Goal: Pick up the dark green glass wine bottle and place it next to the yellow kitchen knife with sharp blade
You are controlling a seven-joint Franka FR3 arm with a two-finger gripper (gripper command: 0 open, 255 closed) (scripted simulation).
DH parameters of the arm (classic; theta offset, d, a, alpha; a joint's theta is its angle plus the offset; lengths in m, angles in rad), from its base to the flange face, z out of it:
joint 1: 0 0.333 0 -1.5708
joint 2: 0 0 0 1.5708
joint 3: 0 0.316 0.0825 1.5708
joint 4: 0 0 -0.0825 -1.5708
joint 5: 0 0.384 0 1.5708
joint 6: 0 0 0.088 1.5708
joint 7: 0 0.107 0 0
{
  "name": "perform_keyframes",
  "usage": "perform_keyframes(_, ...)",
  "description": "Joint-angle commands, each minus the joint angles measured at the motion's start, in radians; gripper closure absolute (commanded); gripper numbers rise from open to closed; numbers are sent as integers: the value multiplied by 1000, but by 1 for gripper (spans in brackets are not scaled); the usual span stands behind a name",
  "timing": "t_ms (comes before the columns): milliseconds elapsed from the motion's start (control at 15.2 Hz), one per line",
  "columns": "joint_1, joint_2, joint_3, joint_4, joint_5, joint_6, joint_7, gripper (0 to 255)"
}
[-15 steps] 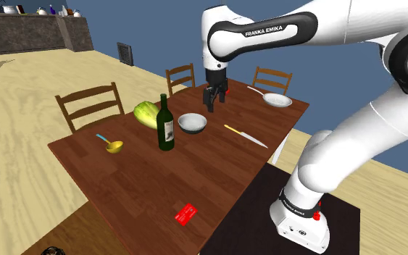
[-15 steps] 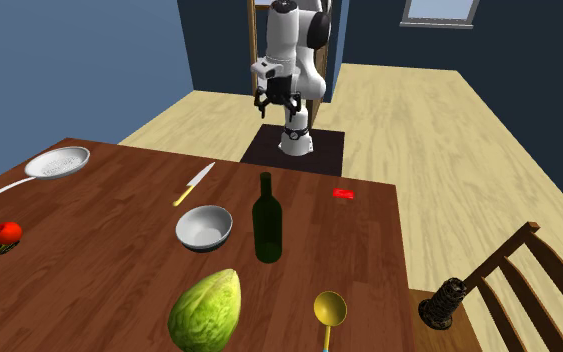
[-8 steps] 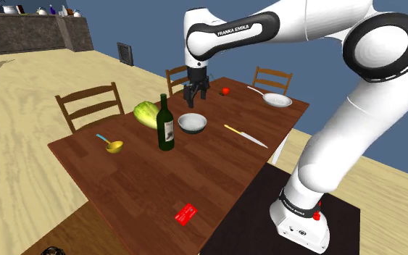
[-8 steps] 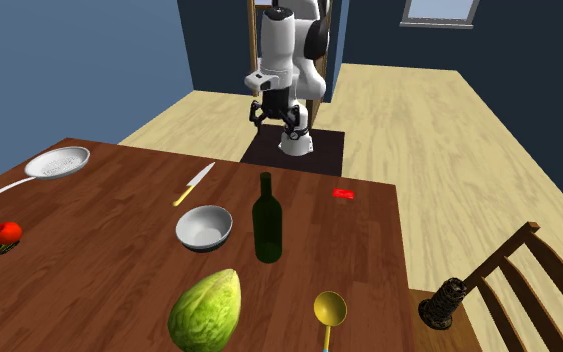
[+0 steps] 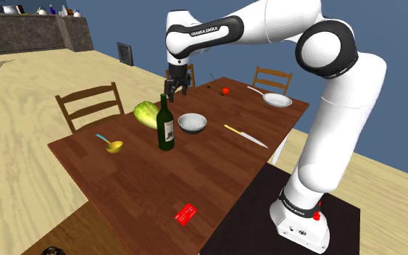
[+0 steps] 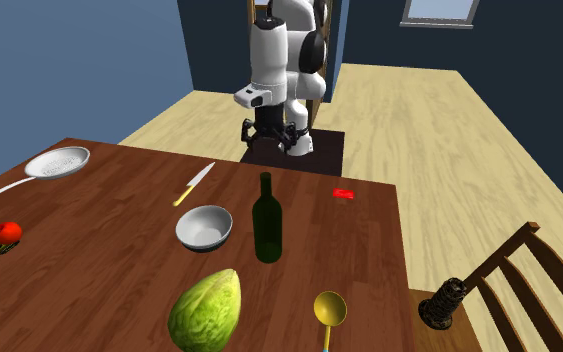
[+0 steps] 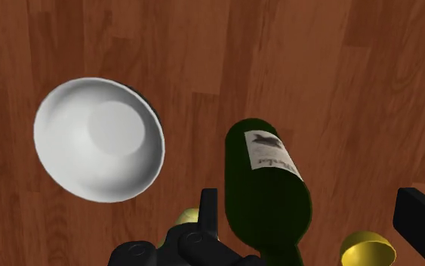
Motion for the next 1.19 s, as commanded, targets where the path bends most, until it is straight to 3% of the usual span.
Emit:
perform_keyframes(0,1,70,2,88,8,1,-3,0)
perform_keyframes(264,1,219,5,289,22,-16,-10,0)
perform_keyframes(792,2,243,5,222,21,75,-10,0)
perform_keyframes(1122,2,243,5,222,21,75,-10,0)
